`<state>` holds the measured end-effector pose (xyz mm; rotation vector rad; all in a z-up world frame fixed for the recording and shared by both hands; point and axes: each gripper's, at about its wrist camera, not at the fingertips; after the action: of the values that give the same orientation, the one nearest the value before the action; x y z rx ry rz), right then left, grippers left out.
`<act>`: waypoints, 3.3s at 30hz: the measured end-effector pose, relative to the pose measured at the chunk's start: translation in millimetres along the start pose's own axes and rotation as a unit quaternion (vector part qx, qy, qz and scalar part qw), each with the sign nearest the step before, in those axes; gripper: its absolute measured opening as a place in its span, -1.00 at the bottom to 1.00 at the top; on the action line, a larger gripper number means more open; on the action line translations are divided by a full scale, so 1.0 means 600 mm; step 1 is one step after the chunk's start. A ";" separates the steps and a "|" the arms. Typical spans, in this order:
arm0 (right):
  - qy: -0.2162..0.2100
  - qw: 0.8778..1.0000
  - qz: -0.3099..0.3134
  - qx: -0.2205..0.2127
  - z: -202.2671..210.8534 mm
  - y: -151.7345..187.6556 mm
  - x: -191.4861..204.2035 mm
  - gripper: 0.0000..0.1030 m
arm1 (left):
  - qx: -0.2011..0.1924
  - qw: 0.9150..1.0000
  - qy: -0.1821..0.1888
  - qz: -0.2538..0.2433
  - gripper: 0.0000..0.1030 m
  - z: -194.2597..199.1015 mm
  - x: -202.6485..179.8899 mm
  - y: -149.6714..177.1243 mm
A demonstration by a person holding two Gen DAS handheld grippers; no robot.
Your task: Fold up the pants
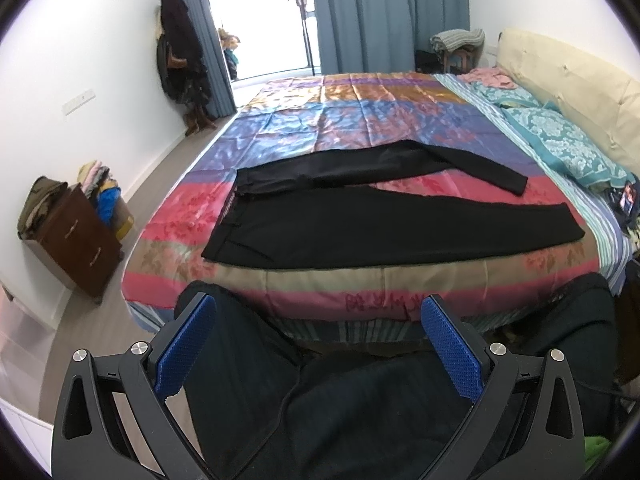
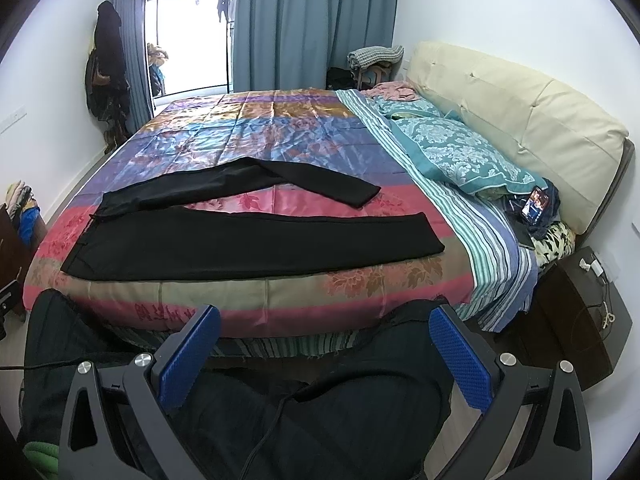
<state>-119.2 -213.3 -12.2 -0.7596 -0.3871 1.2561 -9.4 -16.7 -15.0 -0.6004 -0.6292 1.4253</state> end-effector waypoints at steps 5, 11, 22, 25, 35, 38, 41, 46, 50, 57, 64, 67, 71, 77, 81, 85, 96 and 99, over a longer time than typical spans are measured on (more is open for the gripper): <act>-0.001 1.000 0.001 0.001 -0.001 0.000 0.002 1.00 | 0.000 1.000 0.002 -0.002 0.99 -0.002 0.001 -0.001; -0.007 1.000 0.003 0.002 -0.002 0.000 0.007 1.00 | 0.000 1.000 0.002 -0.001 0.99 -0.002 0.002 -0.001; -0.014 1.000 0.004 0.006 -0.006 0.001 0.009 1.00 | 0.001 1.000 0.002 -0.001 0.99 -0.002 0.003 -0.001; -0.015 1.000 0.004 0.007 -0.007 0.002 0.009 1.00 | 0.001 1.000 0.002 -0.001 0.99 -0.002 0.003 -0.001; -0.022 1.000 0.008 0.006 -0.011 0.002 0.013 1.00 | 0.003 1.000 0.003 -0.002 0.99 -0.003 0.003 -0.001; -0.024 1.000 0.009 0.007 -0.013 0.003 0.014 1.00 | 0.006 1.000 0.005 -0.005 0.99 -0.004 0.002 0.001; -0.025 1.000 0.009 0.007 -0.014 0.004 0.014 1.00 | 0.008 1.000 0.005 -0.006 0.99 -0.005 0.001 0.000; -0.035 0.999 0.014 -0.005 -0.015 -0.002 0.013 1.00 | 0.003 1.000 -0.001 -0.024 0.99 -0.009 -0.006 -0.010; -0.031 0.997 0.029 -0.069 -0.007 -0.040 0.006 1.00 | -0.012 0.999 -0.006 -0.036 0.99 -0.019 -0.008 -0.044; -0.021 0.946 0.014 -0.324 0.068 -0.100 -0.037 1.00 | -0.027 0.999 0.028 0.015 0.99 -0.053 -0.019 -0.157; -0.093 0.989 0.040 -0.109 -0.232 -0.124 -0.047 1.00 | -0.025 0.998 0.045 0.028 0.99 -0.105 -0.055 -0.207; -0.084 0.994 0.034 -0.063 -0.344 -0.122 -0.066 0.99 | 0.003 0.999 0.034 0.009 0.99 -0.151 -0.068 -0.201; -0.071 0.988 0.109 -0.078 -0.445 -0.189 -0.094 0.99 | 0.038 0.999 0.009 0.001 0.99 -0.215 -0.080 -0.189; -0.059 0.957 0.284 0.016 -0.684 -0.237 -0.129 0.87 | 0.092 0.995 -0.003 0.028 0.99 -0.286 -0.081 -0.179; -0.064 0.933 0.349 0.062 -0.793 -0.225 -0.113 0.58 | 0.125 0.992 -0.022 0.017 0.99 -0.333 -0.098 -0.172; -0.039 0.934 0.348 0.066 -0.860 -0.235 -0.119 0.48 | 0.155 0.988 -0.026 0.003 0.99 -0.374 -0.122 -0.163; -0.096 0.964 0.244 0.039 -0.820 -0.438 -0.217 -0.84 | 0.173 0.985 -0.012 -0.020 0.99 -0.457 -0.179 -0.193; -0.061 0.979 0.195 0.021 -0.883 -0.581 -0.251 -0.84 | 0.166 0.986 0.005 -0.011 0.99 -0.476 -0.204 -0.223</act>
<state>425.6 -554.5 -119.1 -0.7461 -0.3174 1.6796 282.4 -147.7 -124.8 -0.3348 -0.3764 1.4651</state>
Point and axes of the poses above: each gripper's, at about its wrist camera, not at the fingertips, and z roughly against the way its jaws point, x to its left, y to its underside, and after that the axes turned 7 degrees about z, right-handed
